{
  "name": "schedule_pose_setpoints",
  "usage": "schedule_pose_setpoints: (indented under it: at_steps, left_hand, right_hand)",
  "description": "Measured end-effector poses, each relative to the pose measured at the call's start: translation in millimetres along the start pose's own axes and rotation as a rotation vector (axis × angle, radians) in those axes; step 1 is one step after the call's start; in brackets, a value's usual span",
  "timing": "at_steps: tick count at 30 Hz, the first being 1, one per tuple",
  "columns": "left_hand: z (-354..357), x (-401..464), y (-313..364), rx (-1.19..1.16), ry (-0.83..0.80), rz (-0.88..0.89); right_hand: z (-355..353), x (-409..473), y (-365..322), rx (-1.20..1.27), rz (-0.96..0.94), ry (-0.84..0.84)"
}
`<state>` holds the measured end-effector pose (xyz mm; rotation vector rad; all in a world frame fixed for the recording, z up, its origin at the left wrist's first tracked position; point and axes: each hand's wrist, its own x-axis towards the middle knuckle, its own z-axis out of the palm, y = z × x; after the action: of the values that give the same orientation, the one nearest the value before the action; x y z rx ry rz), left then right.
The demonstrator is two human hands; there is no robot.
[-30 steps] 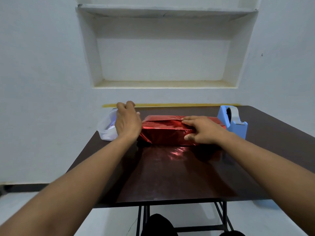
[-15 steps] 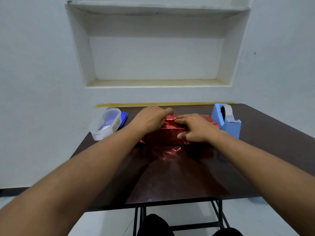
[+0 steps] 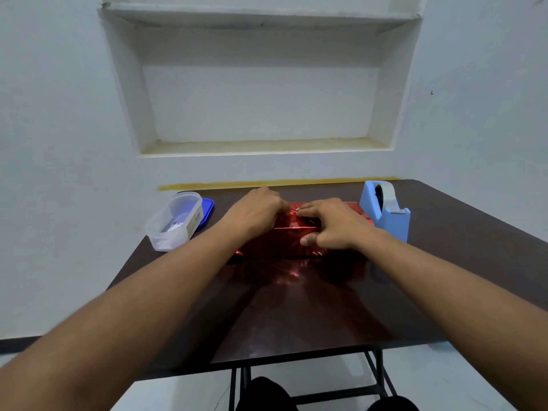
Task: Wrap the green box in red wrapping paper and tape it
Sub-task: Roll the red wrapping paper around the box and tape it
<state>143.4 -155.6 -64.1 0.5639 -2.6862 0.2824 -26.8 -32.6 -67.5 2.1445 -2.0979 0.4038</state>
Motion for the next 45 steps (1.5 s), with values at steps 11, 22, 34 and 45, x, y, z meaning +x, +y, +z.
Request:
schedule_pose_setpoints:
  at_steps: [11, 22, 34, 45]
  left_hand:
    - [16, -23, 9, -0.103, 0.19, -0.174]
    - [17, -35, 9, -0.078, 0.195, -0.155]
    - [16, -47, -3, 0.028, 0.033, -0.05]
    - [15, -53, 1, 0.029, -0.051, -0.239]
  right_hand:
    - [3, -6, -2, 0.004, -0.016, 0.037]
    - [3, -7, -9, 0.037, 0.016, 0.06]
    - [7, -13, 4, -0.007, -0.044, 0.084]
    - [3, -27, 23, 0.046, -0.006, -0.012]
